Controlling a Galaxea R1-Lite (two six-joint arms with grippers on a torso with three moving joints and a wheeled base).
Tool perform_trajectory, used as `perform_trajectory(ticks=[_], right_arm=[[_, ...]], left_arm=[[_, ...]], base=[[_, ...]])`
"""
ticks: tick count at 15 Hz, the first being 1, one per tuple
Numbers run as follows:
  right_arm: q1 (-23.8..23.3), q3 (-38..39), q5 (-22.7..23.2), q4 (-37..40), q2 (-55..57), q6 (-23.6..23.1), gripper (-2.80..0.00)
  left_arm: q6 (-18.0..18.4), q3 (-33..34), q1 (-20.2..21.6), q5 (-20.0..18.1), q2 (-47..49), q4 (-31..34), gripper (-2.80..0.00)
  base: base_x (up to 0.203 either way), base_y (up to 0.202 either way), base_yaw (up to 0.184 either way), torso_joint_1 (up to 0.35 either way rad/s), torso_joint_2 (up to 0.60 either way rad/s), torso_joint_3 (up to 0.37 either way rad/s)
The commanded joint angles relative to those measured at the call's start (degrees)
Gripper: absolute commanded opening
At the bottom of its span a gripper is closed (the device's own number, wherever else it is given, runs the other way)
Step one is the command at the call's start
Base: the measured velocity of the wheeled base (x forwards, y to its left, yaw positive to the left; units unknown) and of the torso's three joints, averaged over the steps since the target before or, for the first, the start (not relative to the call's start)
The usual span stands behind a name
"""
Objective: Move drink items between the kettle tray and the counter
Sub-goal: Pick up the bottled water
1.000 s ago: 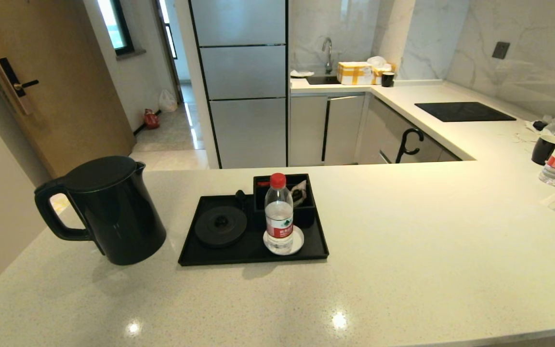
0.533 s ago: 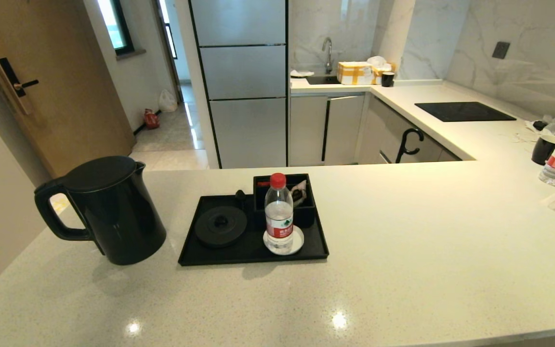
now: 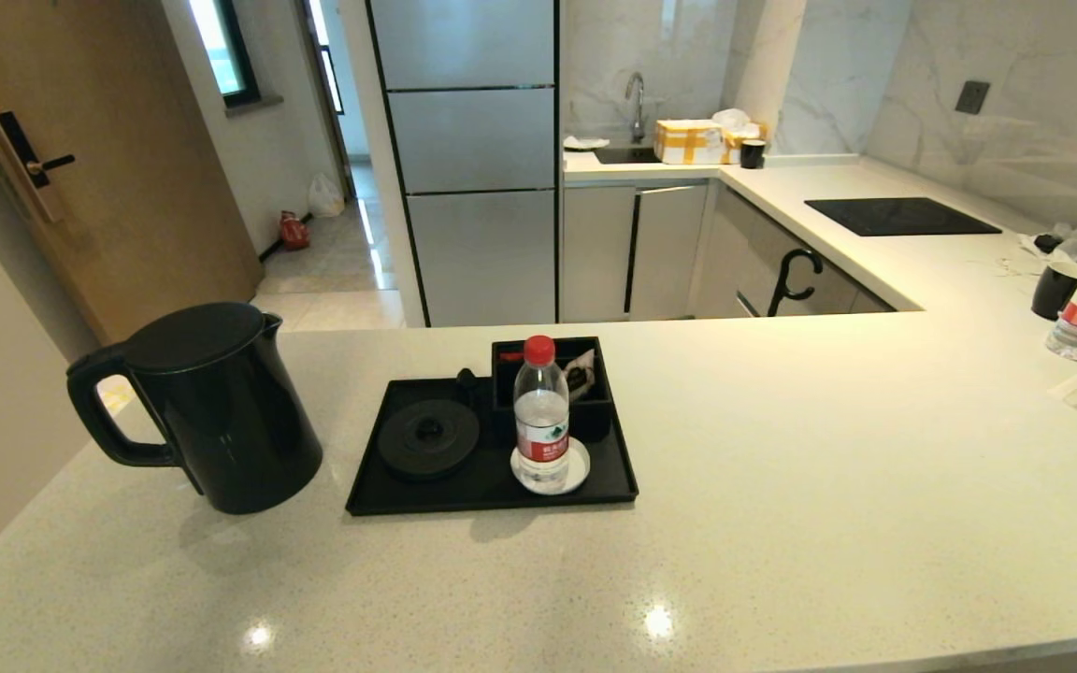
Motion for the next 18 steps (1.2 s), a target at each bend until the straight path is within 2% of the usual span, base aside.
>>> perform_trajectory(ticks=[1,2,8,15,16,18], right_arm=[[0.0,0.0,0.2,0.1,0.1,-1.3,-2.8],[0.0,0.0,0.5,0.2,0.1,-4.3,-2.8],[0.0,-1.3,0.8,3.4,0.8,-5.3,-2.8],[0.0,-1.7,0.9,3.5,2.2,-5.1,-2.8],[0.0,-2.6,0.9,3.7,2.9,-4.9,-2.8],[0.0,-11.7,1.0,4.0,9.8,-3.6,-2.8]], left_arm=[[0.0,0.0,0.0,0.0,0.0,0.0,-2.8],[0.0,0.0,0.0,0.0,0.0,0.0,-2.8],[0.0,0.0,0.0,0.0,0.0,0.0,-2.8],[0.0,0.0,0.1,0.0,0.0,0.0,-2.8],[0.0,0.0,0.1,0.0,0.0,0.0,-2.8],[0.0,0.0,0.0,0.0,0.0,0.0,-2.8]], base=[[0.0,0.0,0.0,0.0,0.0,0.0],[0.0,0.0,0.0,0.0,0.0,0.0],[0.0,0.0,0.0,0.0,0.0,0.0],[0.0,0.0,0.0,0.0,0.0,0.0],[0.0,0.0,0.0,0.0,0.0,0.0],[0.0,0.0,0.0,0.0,0.0,0.0]])
